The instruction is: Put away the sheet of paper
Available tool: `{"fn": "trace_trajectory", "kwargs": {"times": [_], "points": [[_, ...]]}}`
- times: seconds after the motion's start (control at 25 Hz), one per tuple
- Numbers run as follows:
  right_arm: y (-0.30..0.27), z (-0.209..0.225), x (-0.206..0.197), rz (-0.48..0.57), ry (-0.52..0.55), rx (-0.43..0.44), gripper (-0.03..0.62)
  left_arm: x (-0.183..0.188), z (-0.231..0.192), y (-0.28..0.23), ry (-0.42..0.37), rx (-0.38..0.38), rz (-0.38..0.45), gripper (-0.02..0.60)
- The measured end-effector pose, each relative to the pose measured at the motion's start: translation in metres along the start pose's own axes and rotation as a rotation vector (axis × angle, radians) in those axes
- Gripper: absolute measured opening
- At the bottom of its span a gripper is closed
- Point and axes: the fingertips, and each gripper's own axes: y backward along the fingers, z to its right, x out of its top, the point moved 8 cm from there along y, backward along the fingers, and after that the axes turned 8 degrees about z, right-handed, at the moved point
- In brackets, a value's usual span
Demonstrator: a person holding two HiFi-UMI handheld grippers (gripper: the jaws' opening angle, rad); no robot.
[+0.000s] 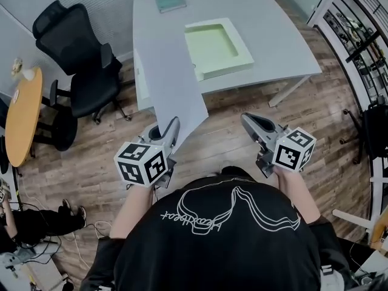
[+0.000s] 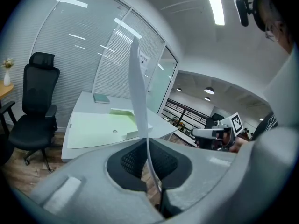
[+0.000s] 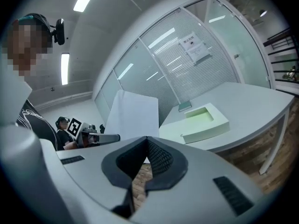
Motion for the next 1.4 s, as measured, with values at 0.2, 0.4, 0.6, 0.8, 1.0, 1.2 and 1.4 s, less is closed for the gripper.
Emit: {"fn": "trace_trajectory", "kwargs": {"times": [0.2, 0.4, 0.6, 0.8, 1.0, 1.2, 1.4], "points": [[-0.023, 0.044, 0.012, -0.017, -0.024, -0.002, 0.009, 0.005, -0.018, -0.043, 0.02, 0.018, -0.027, 0.009], [-0.063, 0.097, 0.041, -0.029, -0.043, 0.039, 0.009, 0.025, -0.033, -0.089, 0.028, 0.063, -0.048, 0.009], [-0.102, 0.145, 0.07, -0.061, -0.043, 0.079, 0.009, 0.046, -0.054, -0.134, 0.046, 0.125, -0.069, 0.009], [-0.125, 0.187, 0.088, -0.074, -0.047, 0.096, 0.009, 0.057, -0.072, -0.166, 0.054, 0.159, -0.098, 0.009], [-0.138, 0.214, 0.1, -0.077, -0.047, 0.111, 0.009, 0.059, -0.088, -0.187, 0.06, 0.191, -0.127, 0.009], [-0.149, 0.224, 0.101, -0.093, -0.049, 0.117, 0.009, 0.058, -0.106, -0.194, 0.093, 0.183, -0.156, 0.009], [-0.153, 0.23, 0.095, -0.113, -0.053, 0.116, 0.009, 0.053, -0.117, -0.199, 0.092, 0.173, -0.18, 0.009]]}}
